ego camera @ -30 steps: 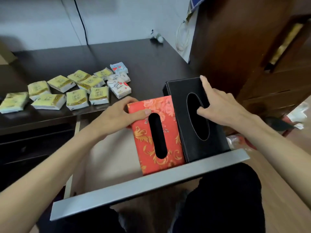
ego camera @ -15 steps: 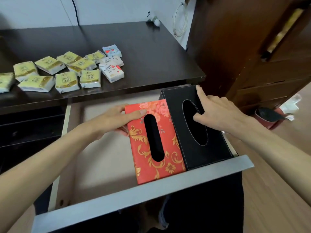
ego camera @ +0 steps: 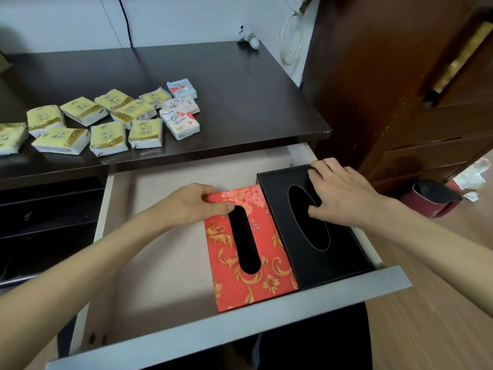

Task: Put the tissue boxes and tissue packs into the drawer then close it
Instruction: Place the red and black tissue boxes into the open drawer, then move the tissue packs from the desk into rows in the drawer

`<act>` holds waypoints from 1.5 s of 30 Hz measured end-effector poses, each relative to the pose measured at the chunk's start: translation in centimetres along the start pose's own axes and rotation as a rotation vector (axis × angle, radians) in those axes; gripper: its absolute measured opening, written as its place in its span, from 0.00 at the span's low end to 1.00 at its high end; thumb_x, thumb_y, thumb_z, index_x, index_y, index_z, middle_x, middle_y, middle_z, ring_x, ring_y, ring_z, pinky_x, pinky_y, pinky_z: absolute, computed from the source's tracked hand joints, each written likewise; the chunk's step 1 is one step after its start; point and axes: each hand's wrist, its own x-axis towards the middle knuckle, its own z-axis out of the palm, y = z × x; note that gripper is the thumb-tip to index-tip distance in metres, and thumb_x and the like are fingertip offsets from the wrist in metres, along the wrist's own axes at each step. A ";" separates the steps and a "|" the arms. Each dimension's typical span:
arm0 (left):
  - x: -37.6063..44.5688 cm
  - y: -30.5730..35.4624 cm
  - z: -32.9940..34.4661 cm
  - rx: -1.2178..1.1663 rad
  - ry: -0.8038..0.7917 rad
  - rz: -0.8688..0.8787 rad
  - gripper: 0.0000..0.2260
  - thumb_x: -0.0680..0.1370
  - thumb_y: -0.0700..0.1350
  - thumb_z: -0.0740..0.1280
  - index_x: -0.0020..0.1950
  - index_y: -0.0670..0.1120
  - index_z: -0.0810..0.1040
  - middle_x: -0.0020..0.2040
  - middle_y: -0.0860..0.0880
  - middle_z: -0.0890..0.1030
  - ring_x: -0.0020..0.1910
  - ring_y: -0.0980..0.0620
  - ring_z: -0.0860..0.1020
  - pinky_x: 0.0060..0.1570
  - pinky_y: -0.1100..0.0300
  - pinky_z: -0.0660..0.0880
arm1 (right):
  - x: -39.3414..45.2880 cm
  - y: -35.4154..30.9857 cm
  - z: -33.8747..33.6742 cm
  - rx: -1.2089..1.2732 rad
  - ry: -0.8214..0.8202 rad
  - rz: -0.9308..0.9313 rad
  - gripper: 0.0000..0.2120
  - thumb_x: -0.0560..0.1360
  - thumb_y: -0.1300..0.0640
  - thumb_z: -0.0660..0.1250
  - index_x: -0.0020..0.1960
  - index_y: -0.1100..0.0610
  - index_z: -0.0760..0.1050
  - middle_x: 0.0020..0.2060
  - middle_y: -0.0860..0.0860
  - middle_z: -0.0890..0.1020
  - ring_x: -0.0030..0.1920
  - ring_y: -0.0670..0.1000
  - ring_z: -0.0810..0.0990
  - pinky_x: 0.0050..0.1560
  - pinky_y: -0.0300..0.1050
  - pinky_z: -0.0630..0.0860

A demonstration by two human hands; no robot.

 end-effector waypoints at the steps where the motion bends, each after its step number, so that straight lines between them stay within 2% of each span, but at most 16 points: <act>1: 0.1 0.3 0.0 0.040 -0.004 0.016 0.16 0.71 0.63 0.73 0.48 0.53 0.81 0.41 0.56 0.86 0.42 0.57 0.84 0.46 0.59 0.79 | 0.4 0.3 0.0 0.040 -0.001 -0.030 0.42 0.74 0.35 0.66 0.78 0.59 0.64 0.75 0.55 0.67 0.74 0.56 0.64 0.67 0.52 0.72; 4: 0.6 1.5 0.8 0.080 -0.015 0.089 0.13 0.72 0.57 0.76 0.52 0.55 0.80 0.47 0.56 0.85 0.44 0.58 0.84 0.48 0.56 0.81 | 2.3 0.4 0.0 0.137 -0.026 -0.134 0.45 0.73 0.40 0.71 0.82 0.56 0.57 0.78 0.54 0.64 0.77 0.55 0.61 0.72 0.52 0.68; 7: 1.3 2.0 2.1 0.127 0.047 0.159 0.09 0.73 0.51 0.75 0.51 0.56 0.78 0.45 0.58 0.84 0.44 0.58 0.82 0.48 0.55 0.80 | 3.7 0.3 0.5 0.209 -0.082 -0.168 0.46 0.74 0.47 0.72 0.84 0.53 0.51 0.81 0.52 0.61 0.80 0.54 0.59 0.77 0.52 0.60; 9: 1.5 2.0 2.5 0.179 0.110 0.197 0.10 0.74 0.49 0.75 0.50 0.59 0.77 0.43 0.62 0.82 0.43 0.60 0.81 0.44 0.60 0.77 | 3.8 0.8 1.2 0.270 -0.071 -0.179 0.46 0.75 0.50 0.72 0.85 0.52 0.51 0.81 0.51 0.62 0.80 0.54 0.59 0.78 0.51 0.56; 12: 1.5 1.9 2.8 0.212 0.150 0.234 0.09 0.74 0.51 0.75 0.51 0.60 0.79 0.41 0.66 0.80 0.41 0.63 0.80 0.39 0.65 0.71 | 4.0 1.6 1.9 0.307 -0.049 -0.211 0.46 0.74 0.51 0.72 0.85 0.53 0.51 0.82 0.51 0.61 0.81 0.53 0.58 0.79 0.50 0.53; 15: 1.7 2.4 3.3 0.258 0.219 0.247 0.11 0.73 0.52 0.76 0.54 0.58 0.82 0.38 0.66 0.78 0.40 0.61 0.76 0.41 0.58 0.69 | 4.2 1.9 2.5 0.357 -0.030 -0.225 0.45 0.74 0.51 0.73 0.85 0.53 0.53 0.81 0.50 0.63 0.80 0.53 0.59 0.78 0.49 0.53; 18: 1.6 2.7 3.8 0.271 0.248 0.245 0.09 0.72 0.52 0.76 0.51 0.59 0.82 0.39 0.62 0.81 0.41 0.57 0.77 0.41 0.56 0.68 | 4.0 2.0 3.0 0.437 -0.013 -0.221 0.45 0.73 0.52 0.73 0.84 0.54 0.55 0.81 0.51 0.64 0.80 0.53 0.59 0.78 0.50 0.52; 26: 0.9 2.9 4.2 0.305 0.235 0.197 0.08 0.73 0.54 0.74 0.50 0.61 0.79 0.44 0.57 0.85 0.45 0.53 0.81 0.46 0.54 0.74 | 3.7 1.8 3.6 0.438 -0.020 -0.208 0.45 0.72 0.50 0.71 0.83 0.52 0.55 0.80 0.51 0.64 0.79 0.54 0.59 0.79 0.52 0.52; 28: 0.7 2.9 4.2 0.279 0.213 0.174 0.09 0.73 0.54 0.73 0.52 0.61 0.79 0.45 0.58 0.84 0.45 0.54 0.82 0.48 0.54 0.76 | 3.7 1.7 3.3 0.426 -0.045 -0.200 0.44 0.72 0.48 0.71 0.83 0.52 0.55 0.80 0.51 0.64 0.79 0.55 0.59 0.78 0.52 0.53; 31: 0.6 3.1 3.7 0.180 0.116 0.154 0.11 0.74 0.50 0.74 0.54 0.60 0.77 0.48 0.56 0.84 0.48 0.54 0.82 0.50 0.54 0.78 | 4.0 1.6 1.6 0.443 -0.121 -0.175 0.41 0.74 0.46 0.69 0.82 0.52 0.58 0.77 0.52 0.66 0.77 0.56 0.63 0.76 0.54 0.61; 33: 0.3 3.3 2.9 0.064 0.038 0.142 0.16 0.75 0.48 0.75 0.62 0.53 0.77 0.54 0.53 0.82 0.52 0.53 0.81 0.55 0.54 0.78 | 4.3 1.6 0.0 0.476 -0.162 -0.169 0.35 0.75 0.44 0.67 0.80 0.51 0.64 0.75 0.51 0.70 0.74 0.55 0.67 0.70 0.56 0.69; 35: -0.3 3.3 1.9 -0.013 0.037 0.136 0.21 0.76 0.49 0.74 0.67 0.50 0.75 0.58 0.51 0.80 0.55 0.52 0.80 0.55 0.56 0.78 | 4.5 1.6 -1.6 0.516 -0.154 -0.161 0.28 0.75 0.44 0.66 0.75 0.47 0.71 0.71 0.47 0.75 0.70 0.53 0.73 0.62 0.53 0.73; 38: -1.7 3.1 -0.4 -0.087 0.122 0.179 0.16 0.77 0.47 0.73 0.64 0.49 0.78 0.57 0.50 0.81 0.55 0.49 0.81 0.56 0.55 0.78 | 4.7 1.2 -4.0 0.602 -0.050 -0.124 0.21 0.74 0.47 0.66 0.67 0.41 0.78 0.62 0.41 0.83 0.62 0.44 0.80 0.62 0.49 0.76; 41: -3.1 2.5 -3.7 -0.094 0.255 0.228 0.10 0.79 0.45 0.70 0.60 0.48 0.81 0.51 0.52 0.84 0.51 0.54 0.82 0.52 0.58 0.78 | 5.4 -0.2 -6.1 0.761 0.078 -0.119 0.15 0.73 0.49 0.65 0.57 0.41 0.83 0.50 0.38 0.86 0.52 0.39 0.83 0.59 0.50 0.80; 43: -3.7 1.9 -6.2 -0.153 0.336 0.220 0.08 0.79 0.44 0.70 0.58 0.49 0.83 0.48 0.52 0.85 0.48 0.54 0.83 0.50 0.59 0.78 | 6.6 -1.7 -7.3 0.866 0.154 -0.127 0.13 0.75 0.54 0.66 0.56 0.43 0.84 0.46 0.38 0.87 0.49 0.38 0.84 0.57 0.47 0.81; 45: -3.8 1.1 -8.5 -0.187 0.440 0.191 0.07 0.79 0.43 0.70 0.56 0.48 0.83 0.48 0.50 0.85 0.46 0.49 0.83 0.47 0.58 0.78 | 8.3 -3.5 -8.4 0.971 0.211 -0.132 0.12 0.78 0.57 0.68 0.56 0.45 0.85 0.45 0.40 0.87 0.48 0.38 0.84 0.56 0.44 0.81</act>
